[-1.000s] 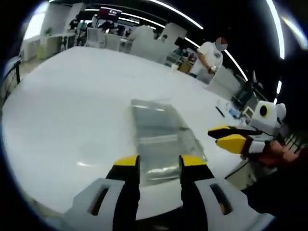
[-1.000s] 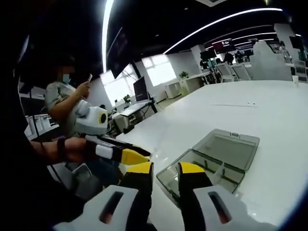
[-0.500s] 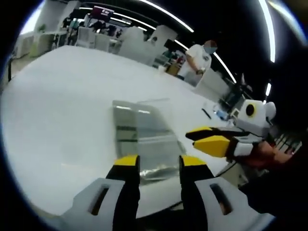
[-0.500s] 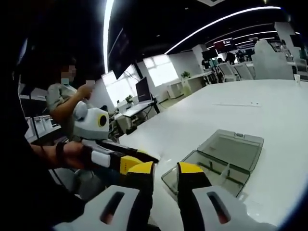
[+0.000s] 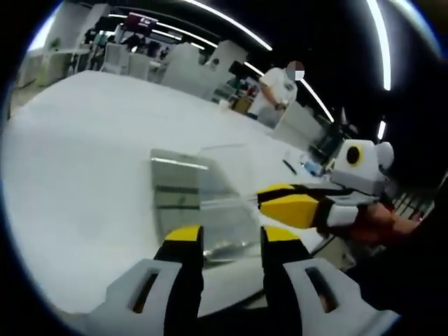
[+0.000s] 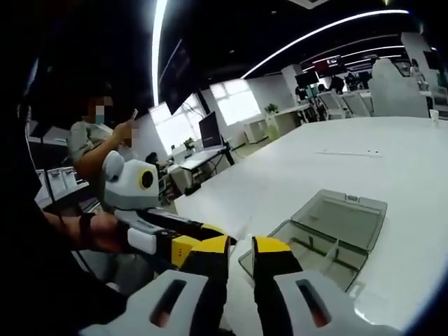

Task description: Insert the divider into the dual guide fixture by aligning both edges with the guide slots and pushing it downward to the bottom, including one-sided entry, uneven engagement, binding, and posture correction.

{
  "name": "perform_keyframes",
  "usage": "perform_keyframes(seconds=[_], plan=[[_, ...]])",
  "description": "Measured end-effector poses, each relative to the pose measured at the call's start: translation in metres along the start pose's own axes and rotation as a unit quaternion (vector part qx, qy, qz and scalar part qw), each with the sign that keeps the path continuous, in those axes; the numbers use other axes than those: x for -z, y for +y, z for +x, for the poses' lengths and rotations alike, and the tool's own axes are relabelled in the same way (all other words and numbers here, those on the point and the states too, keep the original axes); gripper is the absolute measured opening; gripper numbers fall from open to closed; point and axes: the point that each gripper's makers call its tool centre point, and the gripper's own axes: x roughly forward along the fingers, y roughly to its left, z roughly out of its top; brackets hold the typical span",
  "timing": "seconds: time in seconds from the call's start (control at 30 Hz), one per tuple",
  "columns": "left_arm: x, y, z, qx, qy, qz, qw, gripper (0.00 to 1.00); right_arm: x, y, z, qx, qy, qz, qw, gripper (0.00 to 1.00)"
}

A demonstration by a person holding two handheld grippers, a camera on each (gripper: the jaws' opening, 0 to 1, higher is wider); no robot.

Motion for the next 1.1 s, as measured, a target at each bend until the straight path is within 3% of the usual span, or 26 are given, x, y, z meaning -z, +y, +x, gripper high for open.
perform_keyframes(seconds=[0.43,0.73,1.1], plan=[[0.005,-0.014,0.008,0.028,0.003,-0.004,0.9996,0.29,-0.002,-0.004,-0.005,0.018,-0.014,0.014,0.9996,0.04],[0.003,-0.017,0.011,0.030,0.001,-0.004,0.9995,0.29,-0.004,-0.007,-0.008,0.024,-0.021,0.029,0.9991,0.02],[0.007,-0.017,0.017,0.027,0.019,0.036,0.9988,0.31,-0.003,-0.011,-0.005,0.043,-0.008,0.050,0.9978,0.00]])
